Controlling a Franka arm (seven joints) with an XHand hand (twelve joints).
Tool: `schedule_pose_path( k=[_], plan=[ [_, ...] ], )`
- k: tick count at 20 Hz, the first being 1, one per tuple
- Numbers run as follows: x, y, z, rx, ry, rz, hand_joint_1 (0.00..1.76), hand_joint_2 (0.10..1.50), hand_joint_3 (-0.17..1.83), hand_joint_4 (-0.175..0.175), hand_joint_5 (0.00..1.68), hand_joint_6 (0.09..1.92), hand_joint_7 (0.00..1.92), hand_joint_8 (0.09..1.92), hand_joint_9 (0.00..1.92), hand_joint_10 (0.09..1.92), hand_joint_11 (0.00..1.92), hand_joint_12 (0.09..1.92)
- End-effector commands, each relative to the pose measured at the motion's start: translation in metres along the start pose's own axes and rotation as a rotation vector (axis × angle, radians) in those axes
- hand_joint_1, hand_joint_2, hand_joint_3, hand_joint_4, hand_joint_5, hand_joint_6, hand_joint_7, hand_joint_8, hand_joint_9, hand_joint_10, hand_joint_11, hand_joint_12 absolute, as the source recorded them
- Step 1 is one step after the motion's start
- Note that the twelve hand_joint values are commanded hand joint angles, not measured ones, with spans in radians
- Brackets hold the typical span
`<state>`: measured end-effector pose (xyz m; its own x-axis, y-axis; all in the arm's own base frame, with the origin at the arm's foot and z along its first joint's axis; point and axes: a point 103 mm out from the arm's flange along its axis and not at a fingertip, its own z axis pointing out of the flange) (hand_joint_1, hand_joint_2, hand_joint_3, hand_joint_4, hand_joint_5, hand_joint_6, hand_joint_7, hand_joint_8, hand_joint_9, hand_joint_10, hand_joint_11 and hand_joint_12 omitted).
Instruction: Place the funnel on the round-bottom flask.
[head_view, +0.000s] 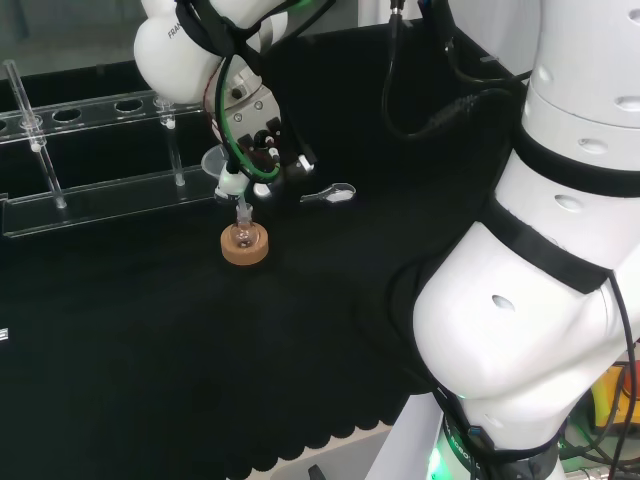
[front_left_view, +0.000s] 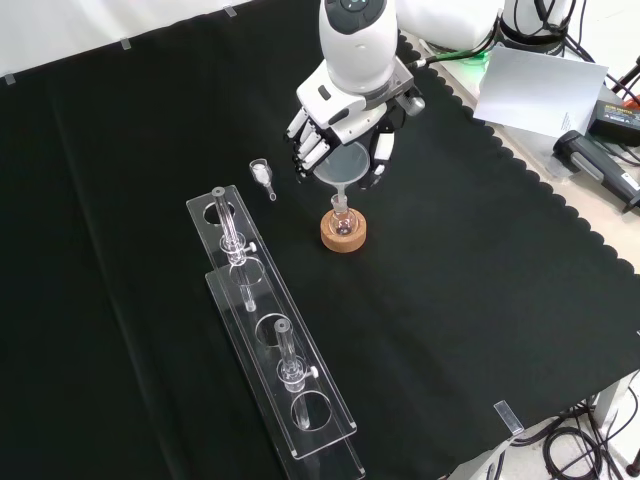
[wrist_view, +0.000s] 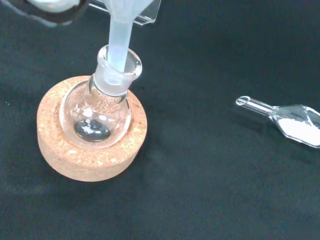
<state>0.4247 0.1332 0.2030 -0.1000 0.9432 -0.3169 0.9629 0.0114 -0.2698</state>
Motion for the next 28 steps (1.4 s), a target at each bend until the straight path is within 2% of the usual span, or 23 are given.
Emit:
schedule_pose_path(
  k=[1, 28],
  plan=[
    [0.001, 0.001, 0.001, 0.002, -0.007, -0.002, 0.82, 0.75, 0.64, -0.025, 0.77, 0.73, 0.7, 0.65, 1.01, 0.37, 0.7, 1.24],
    [0.012, 0.006, 0.005, 0.001, -0.007, -0.012, 0.82, 0.75, 0.65, -0.027, 0.77, 0.73, 0.69, 0.66, 1.01, 0.37, 0.71, 1.24]
  ],
)
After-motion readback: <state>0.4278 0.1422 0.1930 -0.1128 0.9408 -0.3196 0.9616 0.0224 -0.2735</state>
